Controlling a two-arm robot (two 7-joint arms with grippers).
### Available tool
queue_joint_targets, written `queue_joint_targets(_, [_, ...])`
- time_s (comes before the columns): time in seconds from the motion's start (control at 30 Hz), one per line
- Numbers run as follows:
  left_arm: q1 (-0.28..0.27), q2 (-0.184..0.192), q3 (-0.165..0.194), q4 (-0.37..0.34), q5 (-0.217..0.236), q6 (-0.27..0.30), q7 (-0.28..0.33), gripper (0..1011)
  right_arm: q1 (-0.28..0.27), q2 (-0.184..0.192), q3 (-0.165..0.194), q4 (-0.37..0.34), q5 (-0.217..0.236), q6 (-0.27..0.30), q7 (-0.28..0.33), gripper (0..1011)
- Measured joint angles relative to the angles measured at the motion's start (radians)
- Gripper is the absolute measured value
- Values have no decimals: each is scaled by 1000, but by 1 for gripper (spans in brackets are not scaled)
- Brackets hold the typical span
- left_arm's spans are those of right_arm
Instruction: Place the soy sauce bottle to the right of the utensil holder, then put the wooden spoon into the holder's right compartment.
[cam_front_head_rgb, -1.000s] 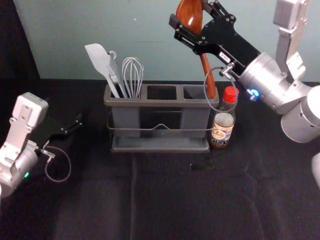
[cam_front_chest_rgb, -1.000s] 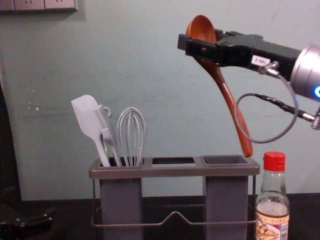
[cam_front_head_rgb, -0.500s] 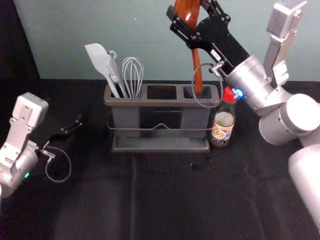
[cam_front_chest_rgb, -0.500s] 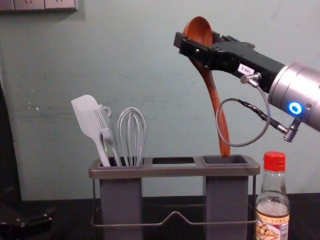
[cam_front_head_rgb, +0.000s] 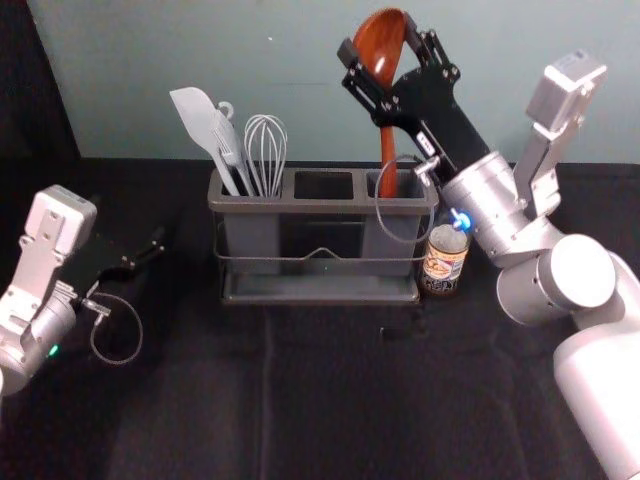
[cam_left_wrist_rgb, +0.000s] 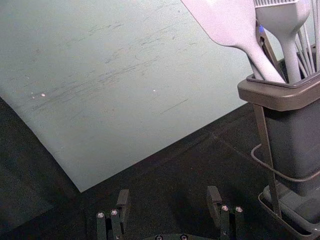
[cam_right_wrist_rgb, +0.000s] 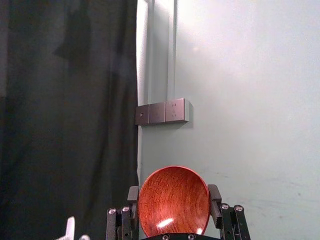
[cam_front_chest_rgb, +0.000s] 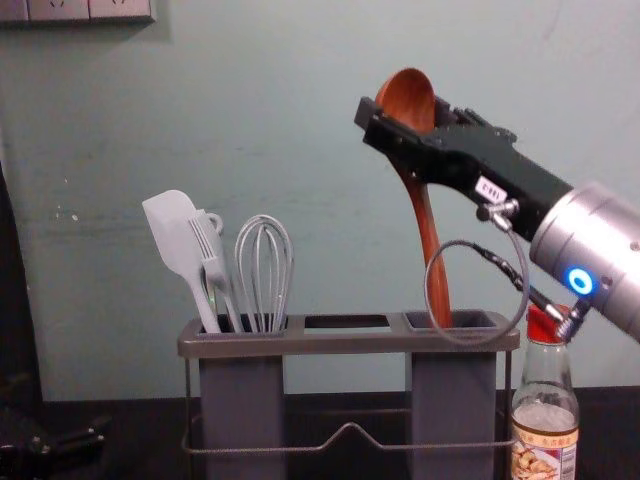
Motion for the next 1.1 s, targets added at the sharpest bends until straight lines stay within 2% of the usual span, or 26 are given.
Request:
queue_joint_targets(0.3, [0,0,0,0,0,0,0,1000,-22,-4,8,46,12,-36,21,838])
queue_joint_targets(1.1, [0,0,0,0,0,0,0,1001,-72,1,28,71,25,-48,39,838])
